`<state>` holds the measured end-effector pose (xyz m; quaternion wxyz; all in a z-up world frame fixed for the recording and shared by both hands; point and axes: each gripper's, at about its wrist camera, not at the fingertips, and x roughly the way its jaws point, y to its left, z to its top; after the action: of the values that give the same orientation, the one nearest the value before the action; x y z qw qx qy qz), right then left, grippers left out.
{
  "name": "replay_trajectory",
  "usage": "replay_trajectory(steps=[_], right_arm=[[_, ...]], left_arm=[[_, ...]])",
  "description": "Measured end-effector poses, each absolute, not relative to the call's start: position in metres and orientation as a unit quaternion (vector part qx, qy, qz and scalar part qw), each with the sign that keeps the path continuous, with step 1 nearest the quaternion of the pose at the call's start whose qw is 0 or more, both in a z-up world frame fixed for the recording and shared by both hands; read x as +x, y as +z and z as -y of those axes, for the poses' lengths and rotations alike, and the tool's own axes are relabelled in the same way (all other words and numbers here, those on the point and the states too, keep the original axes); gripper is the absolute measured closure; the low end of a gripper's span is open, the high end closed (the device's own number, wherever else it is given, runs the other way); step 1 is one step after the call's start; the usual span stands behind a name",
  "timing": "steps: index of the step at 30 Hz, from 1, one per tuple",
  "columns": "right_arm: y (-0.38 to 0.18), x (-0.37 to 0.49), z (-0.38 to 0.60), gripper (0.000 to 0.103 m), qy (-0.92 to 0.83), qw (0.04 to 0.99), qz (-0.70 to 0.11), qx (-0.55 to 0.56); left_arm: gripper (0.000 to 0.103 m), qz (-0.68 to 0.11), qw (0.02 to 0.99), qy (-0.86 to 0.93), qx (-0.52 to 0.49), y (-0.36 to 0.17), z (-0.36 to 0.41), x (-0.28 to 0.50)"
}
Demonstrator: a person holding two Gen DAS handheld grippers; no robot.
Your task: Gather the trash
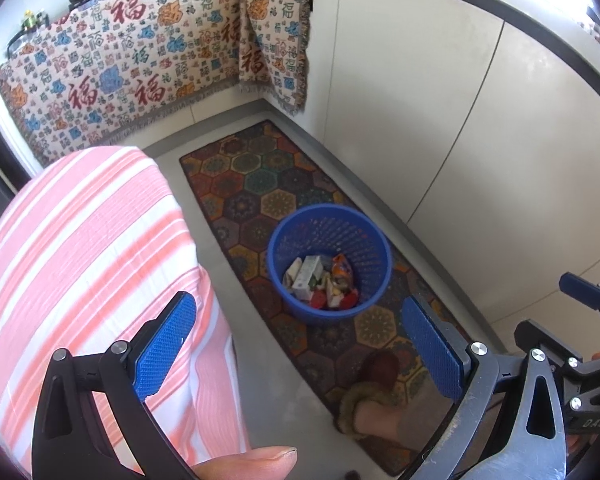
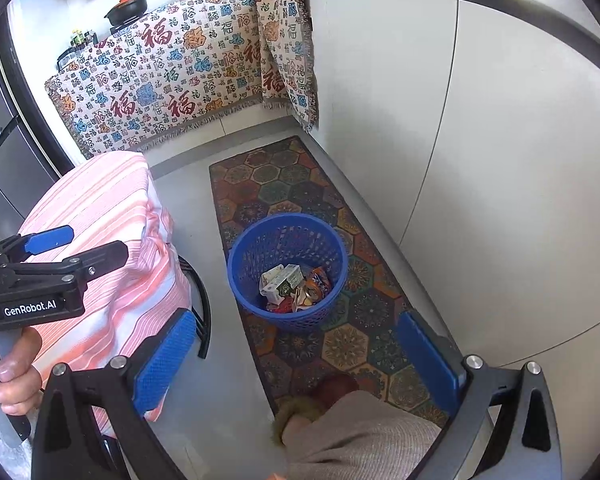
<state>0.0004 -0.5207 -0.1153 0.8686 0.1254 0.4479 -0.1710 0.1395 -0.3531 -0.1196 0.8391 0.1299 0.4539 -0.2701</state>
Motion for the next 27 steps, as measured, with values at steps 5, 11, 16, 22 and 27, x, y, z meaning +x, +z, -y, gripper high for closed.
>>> replay_trajectory(steps=[5, 11, 16, 22, 27], right_arm=[[-0.1139, 0.0002, 0.5206, 0.0, -0.169, 0.87, -0.447, 0.125], [-0.112, 0.0004, 0.5213, 0.0, -0.169, 0.87, -0.446, 0.125], [-0.1116, 0.001, 0.5236, 0.0, -0.169, 0.869, -0.447, 0.127], [-0.1117, 0.0011, 0.5239, 0.0, -0.169, 0.869, -0.447, 0.126], [-0.1117, 0.0011, 0.5238, 0.0, -0.17, 0.87, -0.447, 0.125]], left_arm=[[0.001, -0.452, 0.839, -0.273, 0.13, -0.1177, 0.3523, 0.1387], [0.001, -0.452, 0.837, -0.28, 0.13, -0.117, 0.3509, 0.1382], [0.001, -0.451, 0.836, -0.284, 0.132, -0.1168, 0.3517, 0.1383], [0.001, -0.451, 0.834, -0.288, 0.133, -0.1161, 0.3518, 0.1373], [0.001, -0.453, 0.833, -0.29, 0.132, -0.1168, 0.3511, 0.1375]])
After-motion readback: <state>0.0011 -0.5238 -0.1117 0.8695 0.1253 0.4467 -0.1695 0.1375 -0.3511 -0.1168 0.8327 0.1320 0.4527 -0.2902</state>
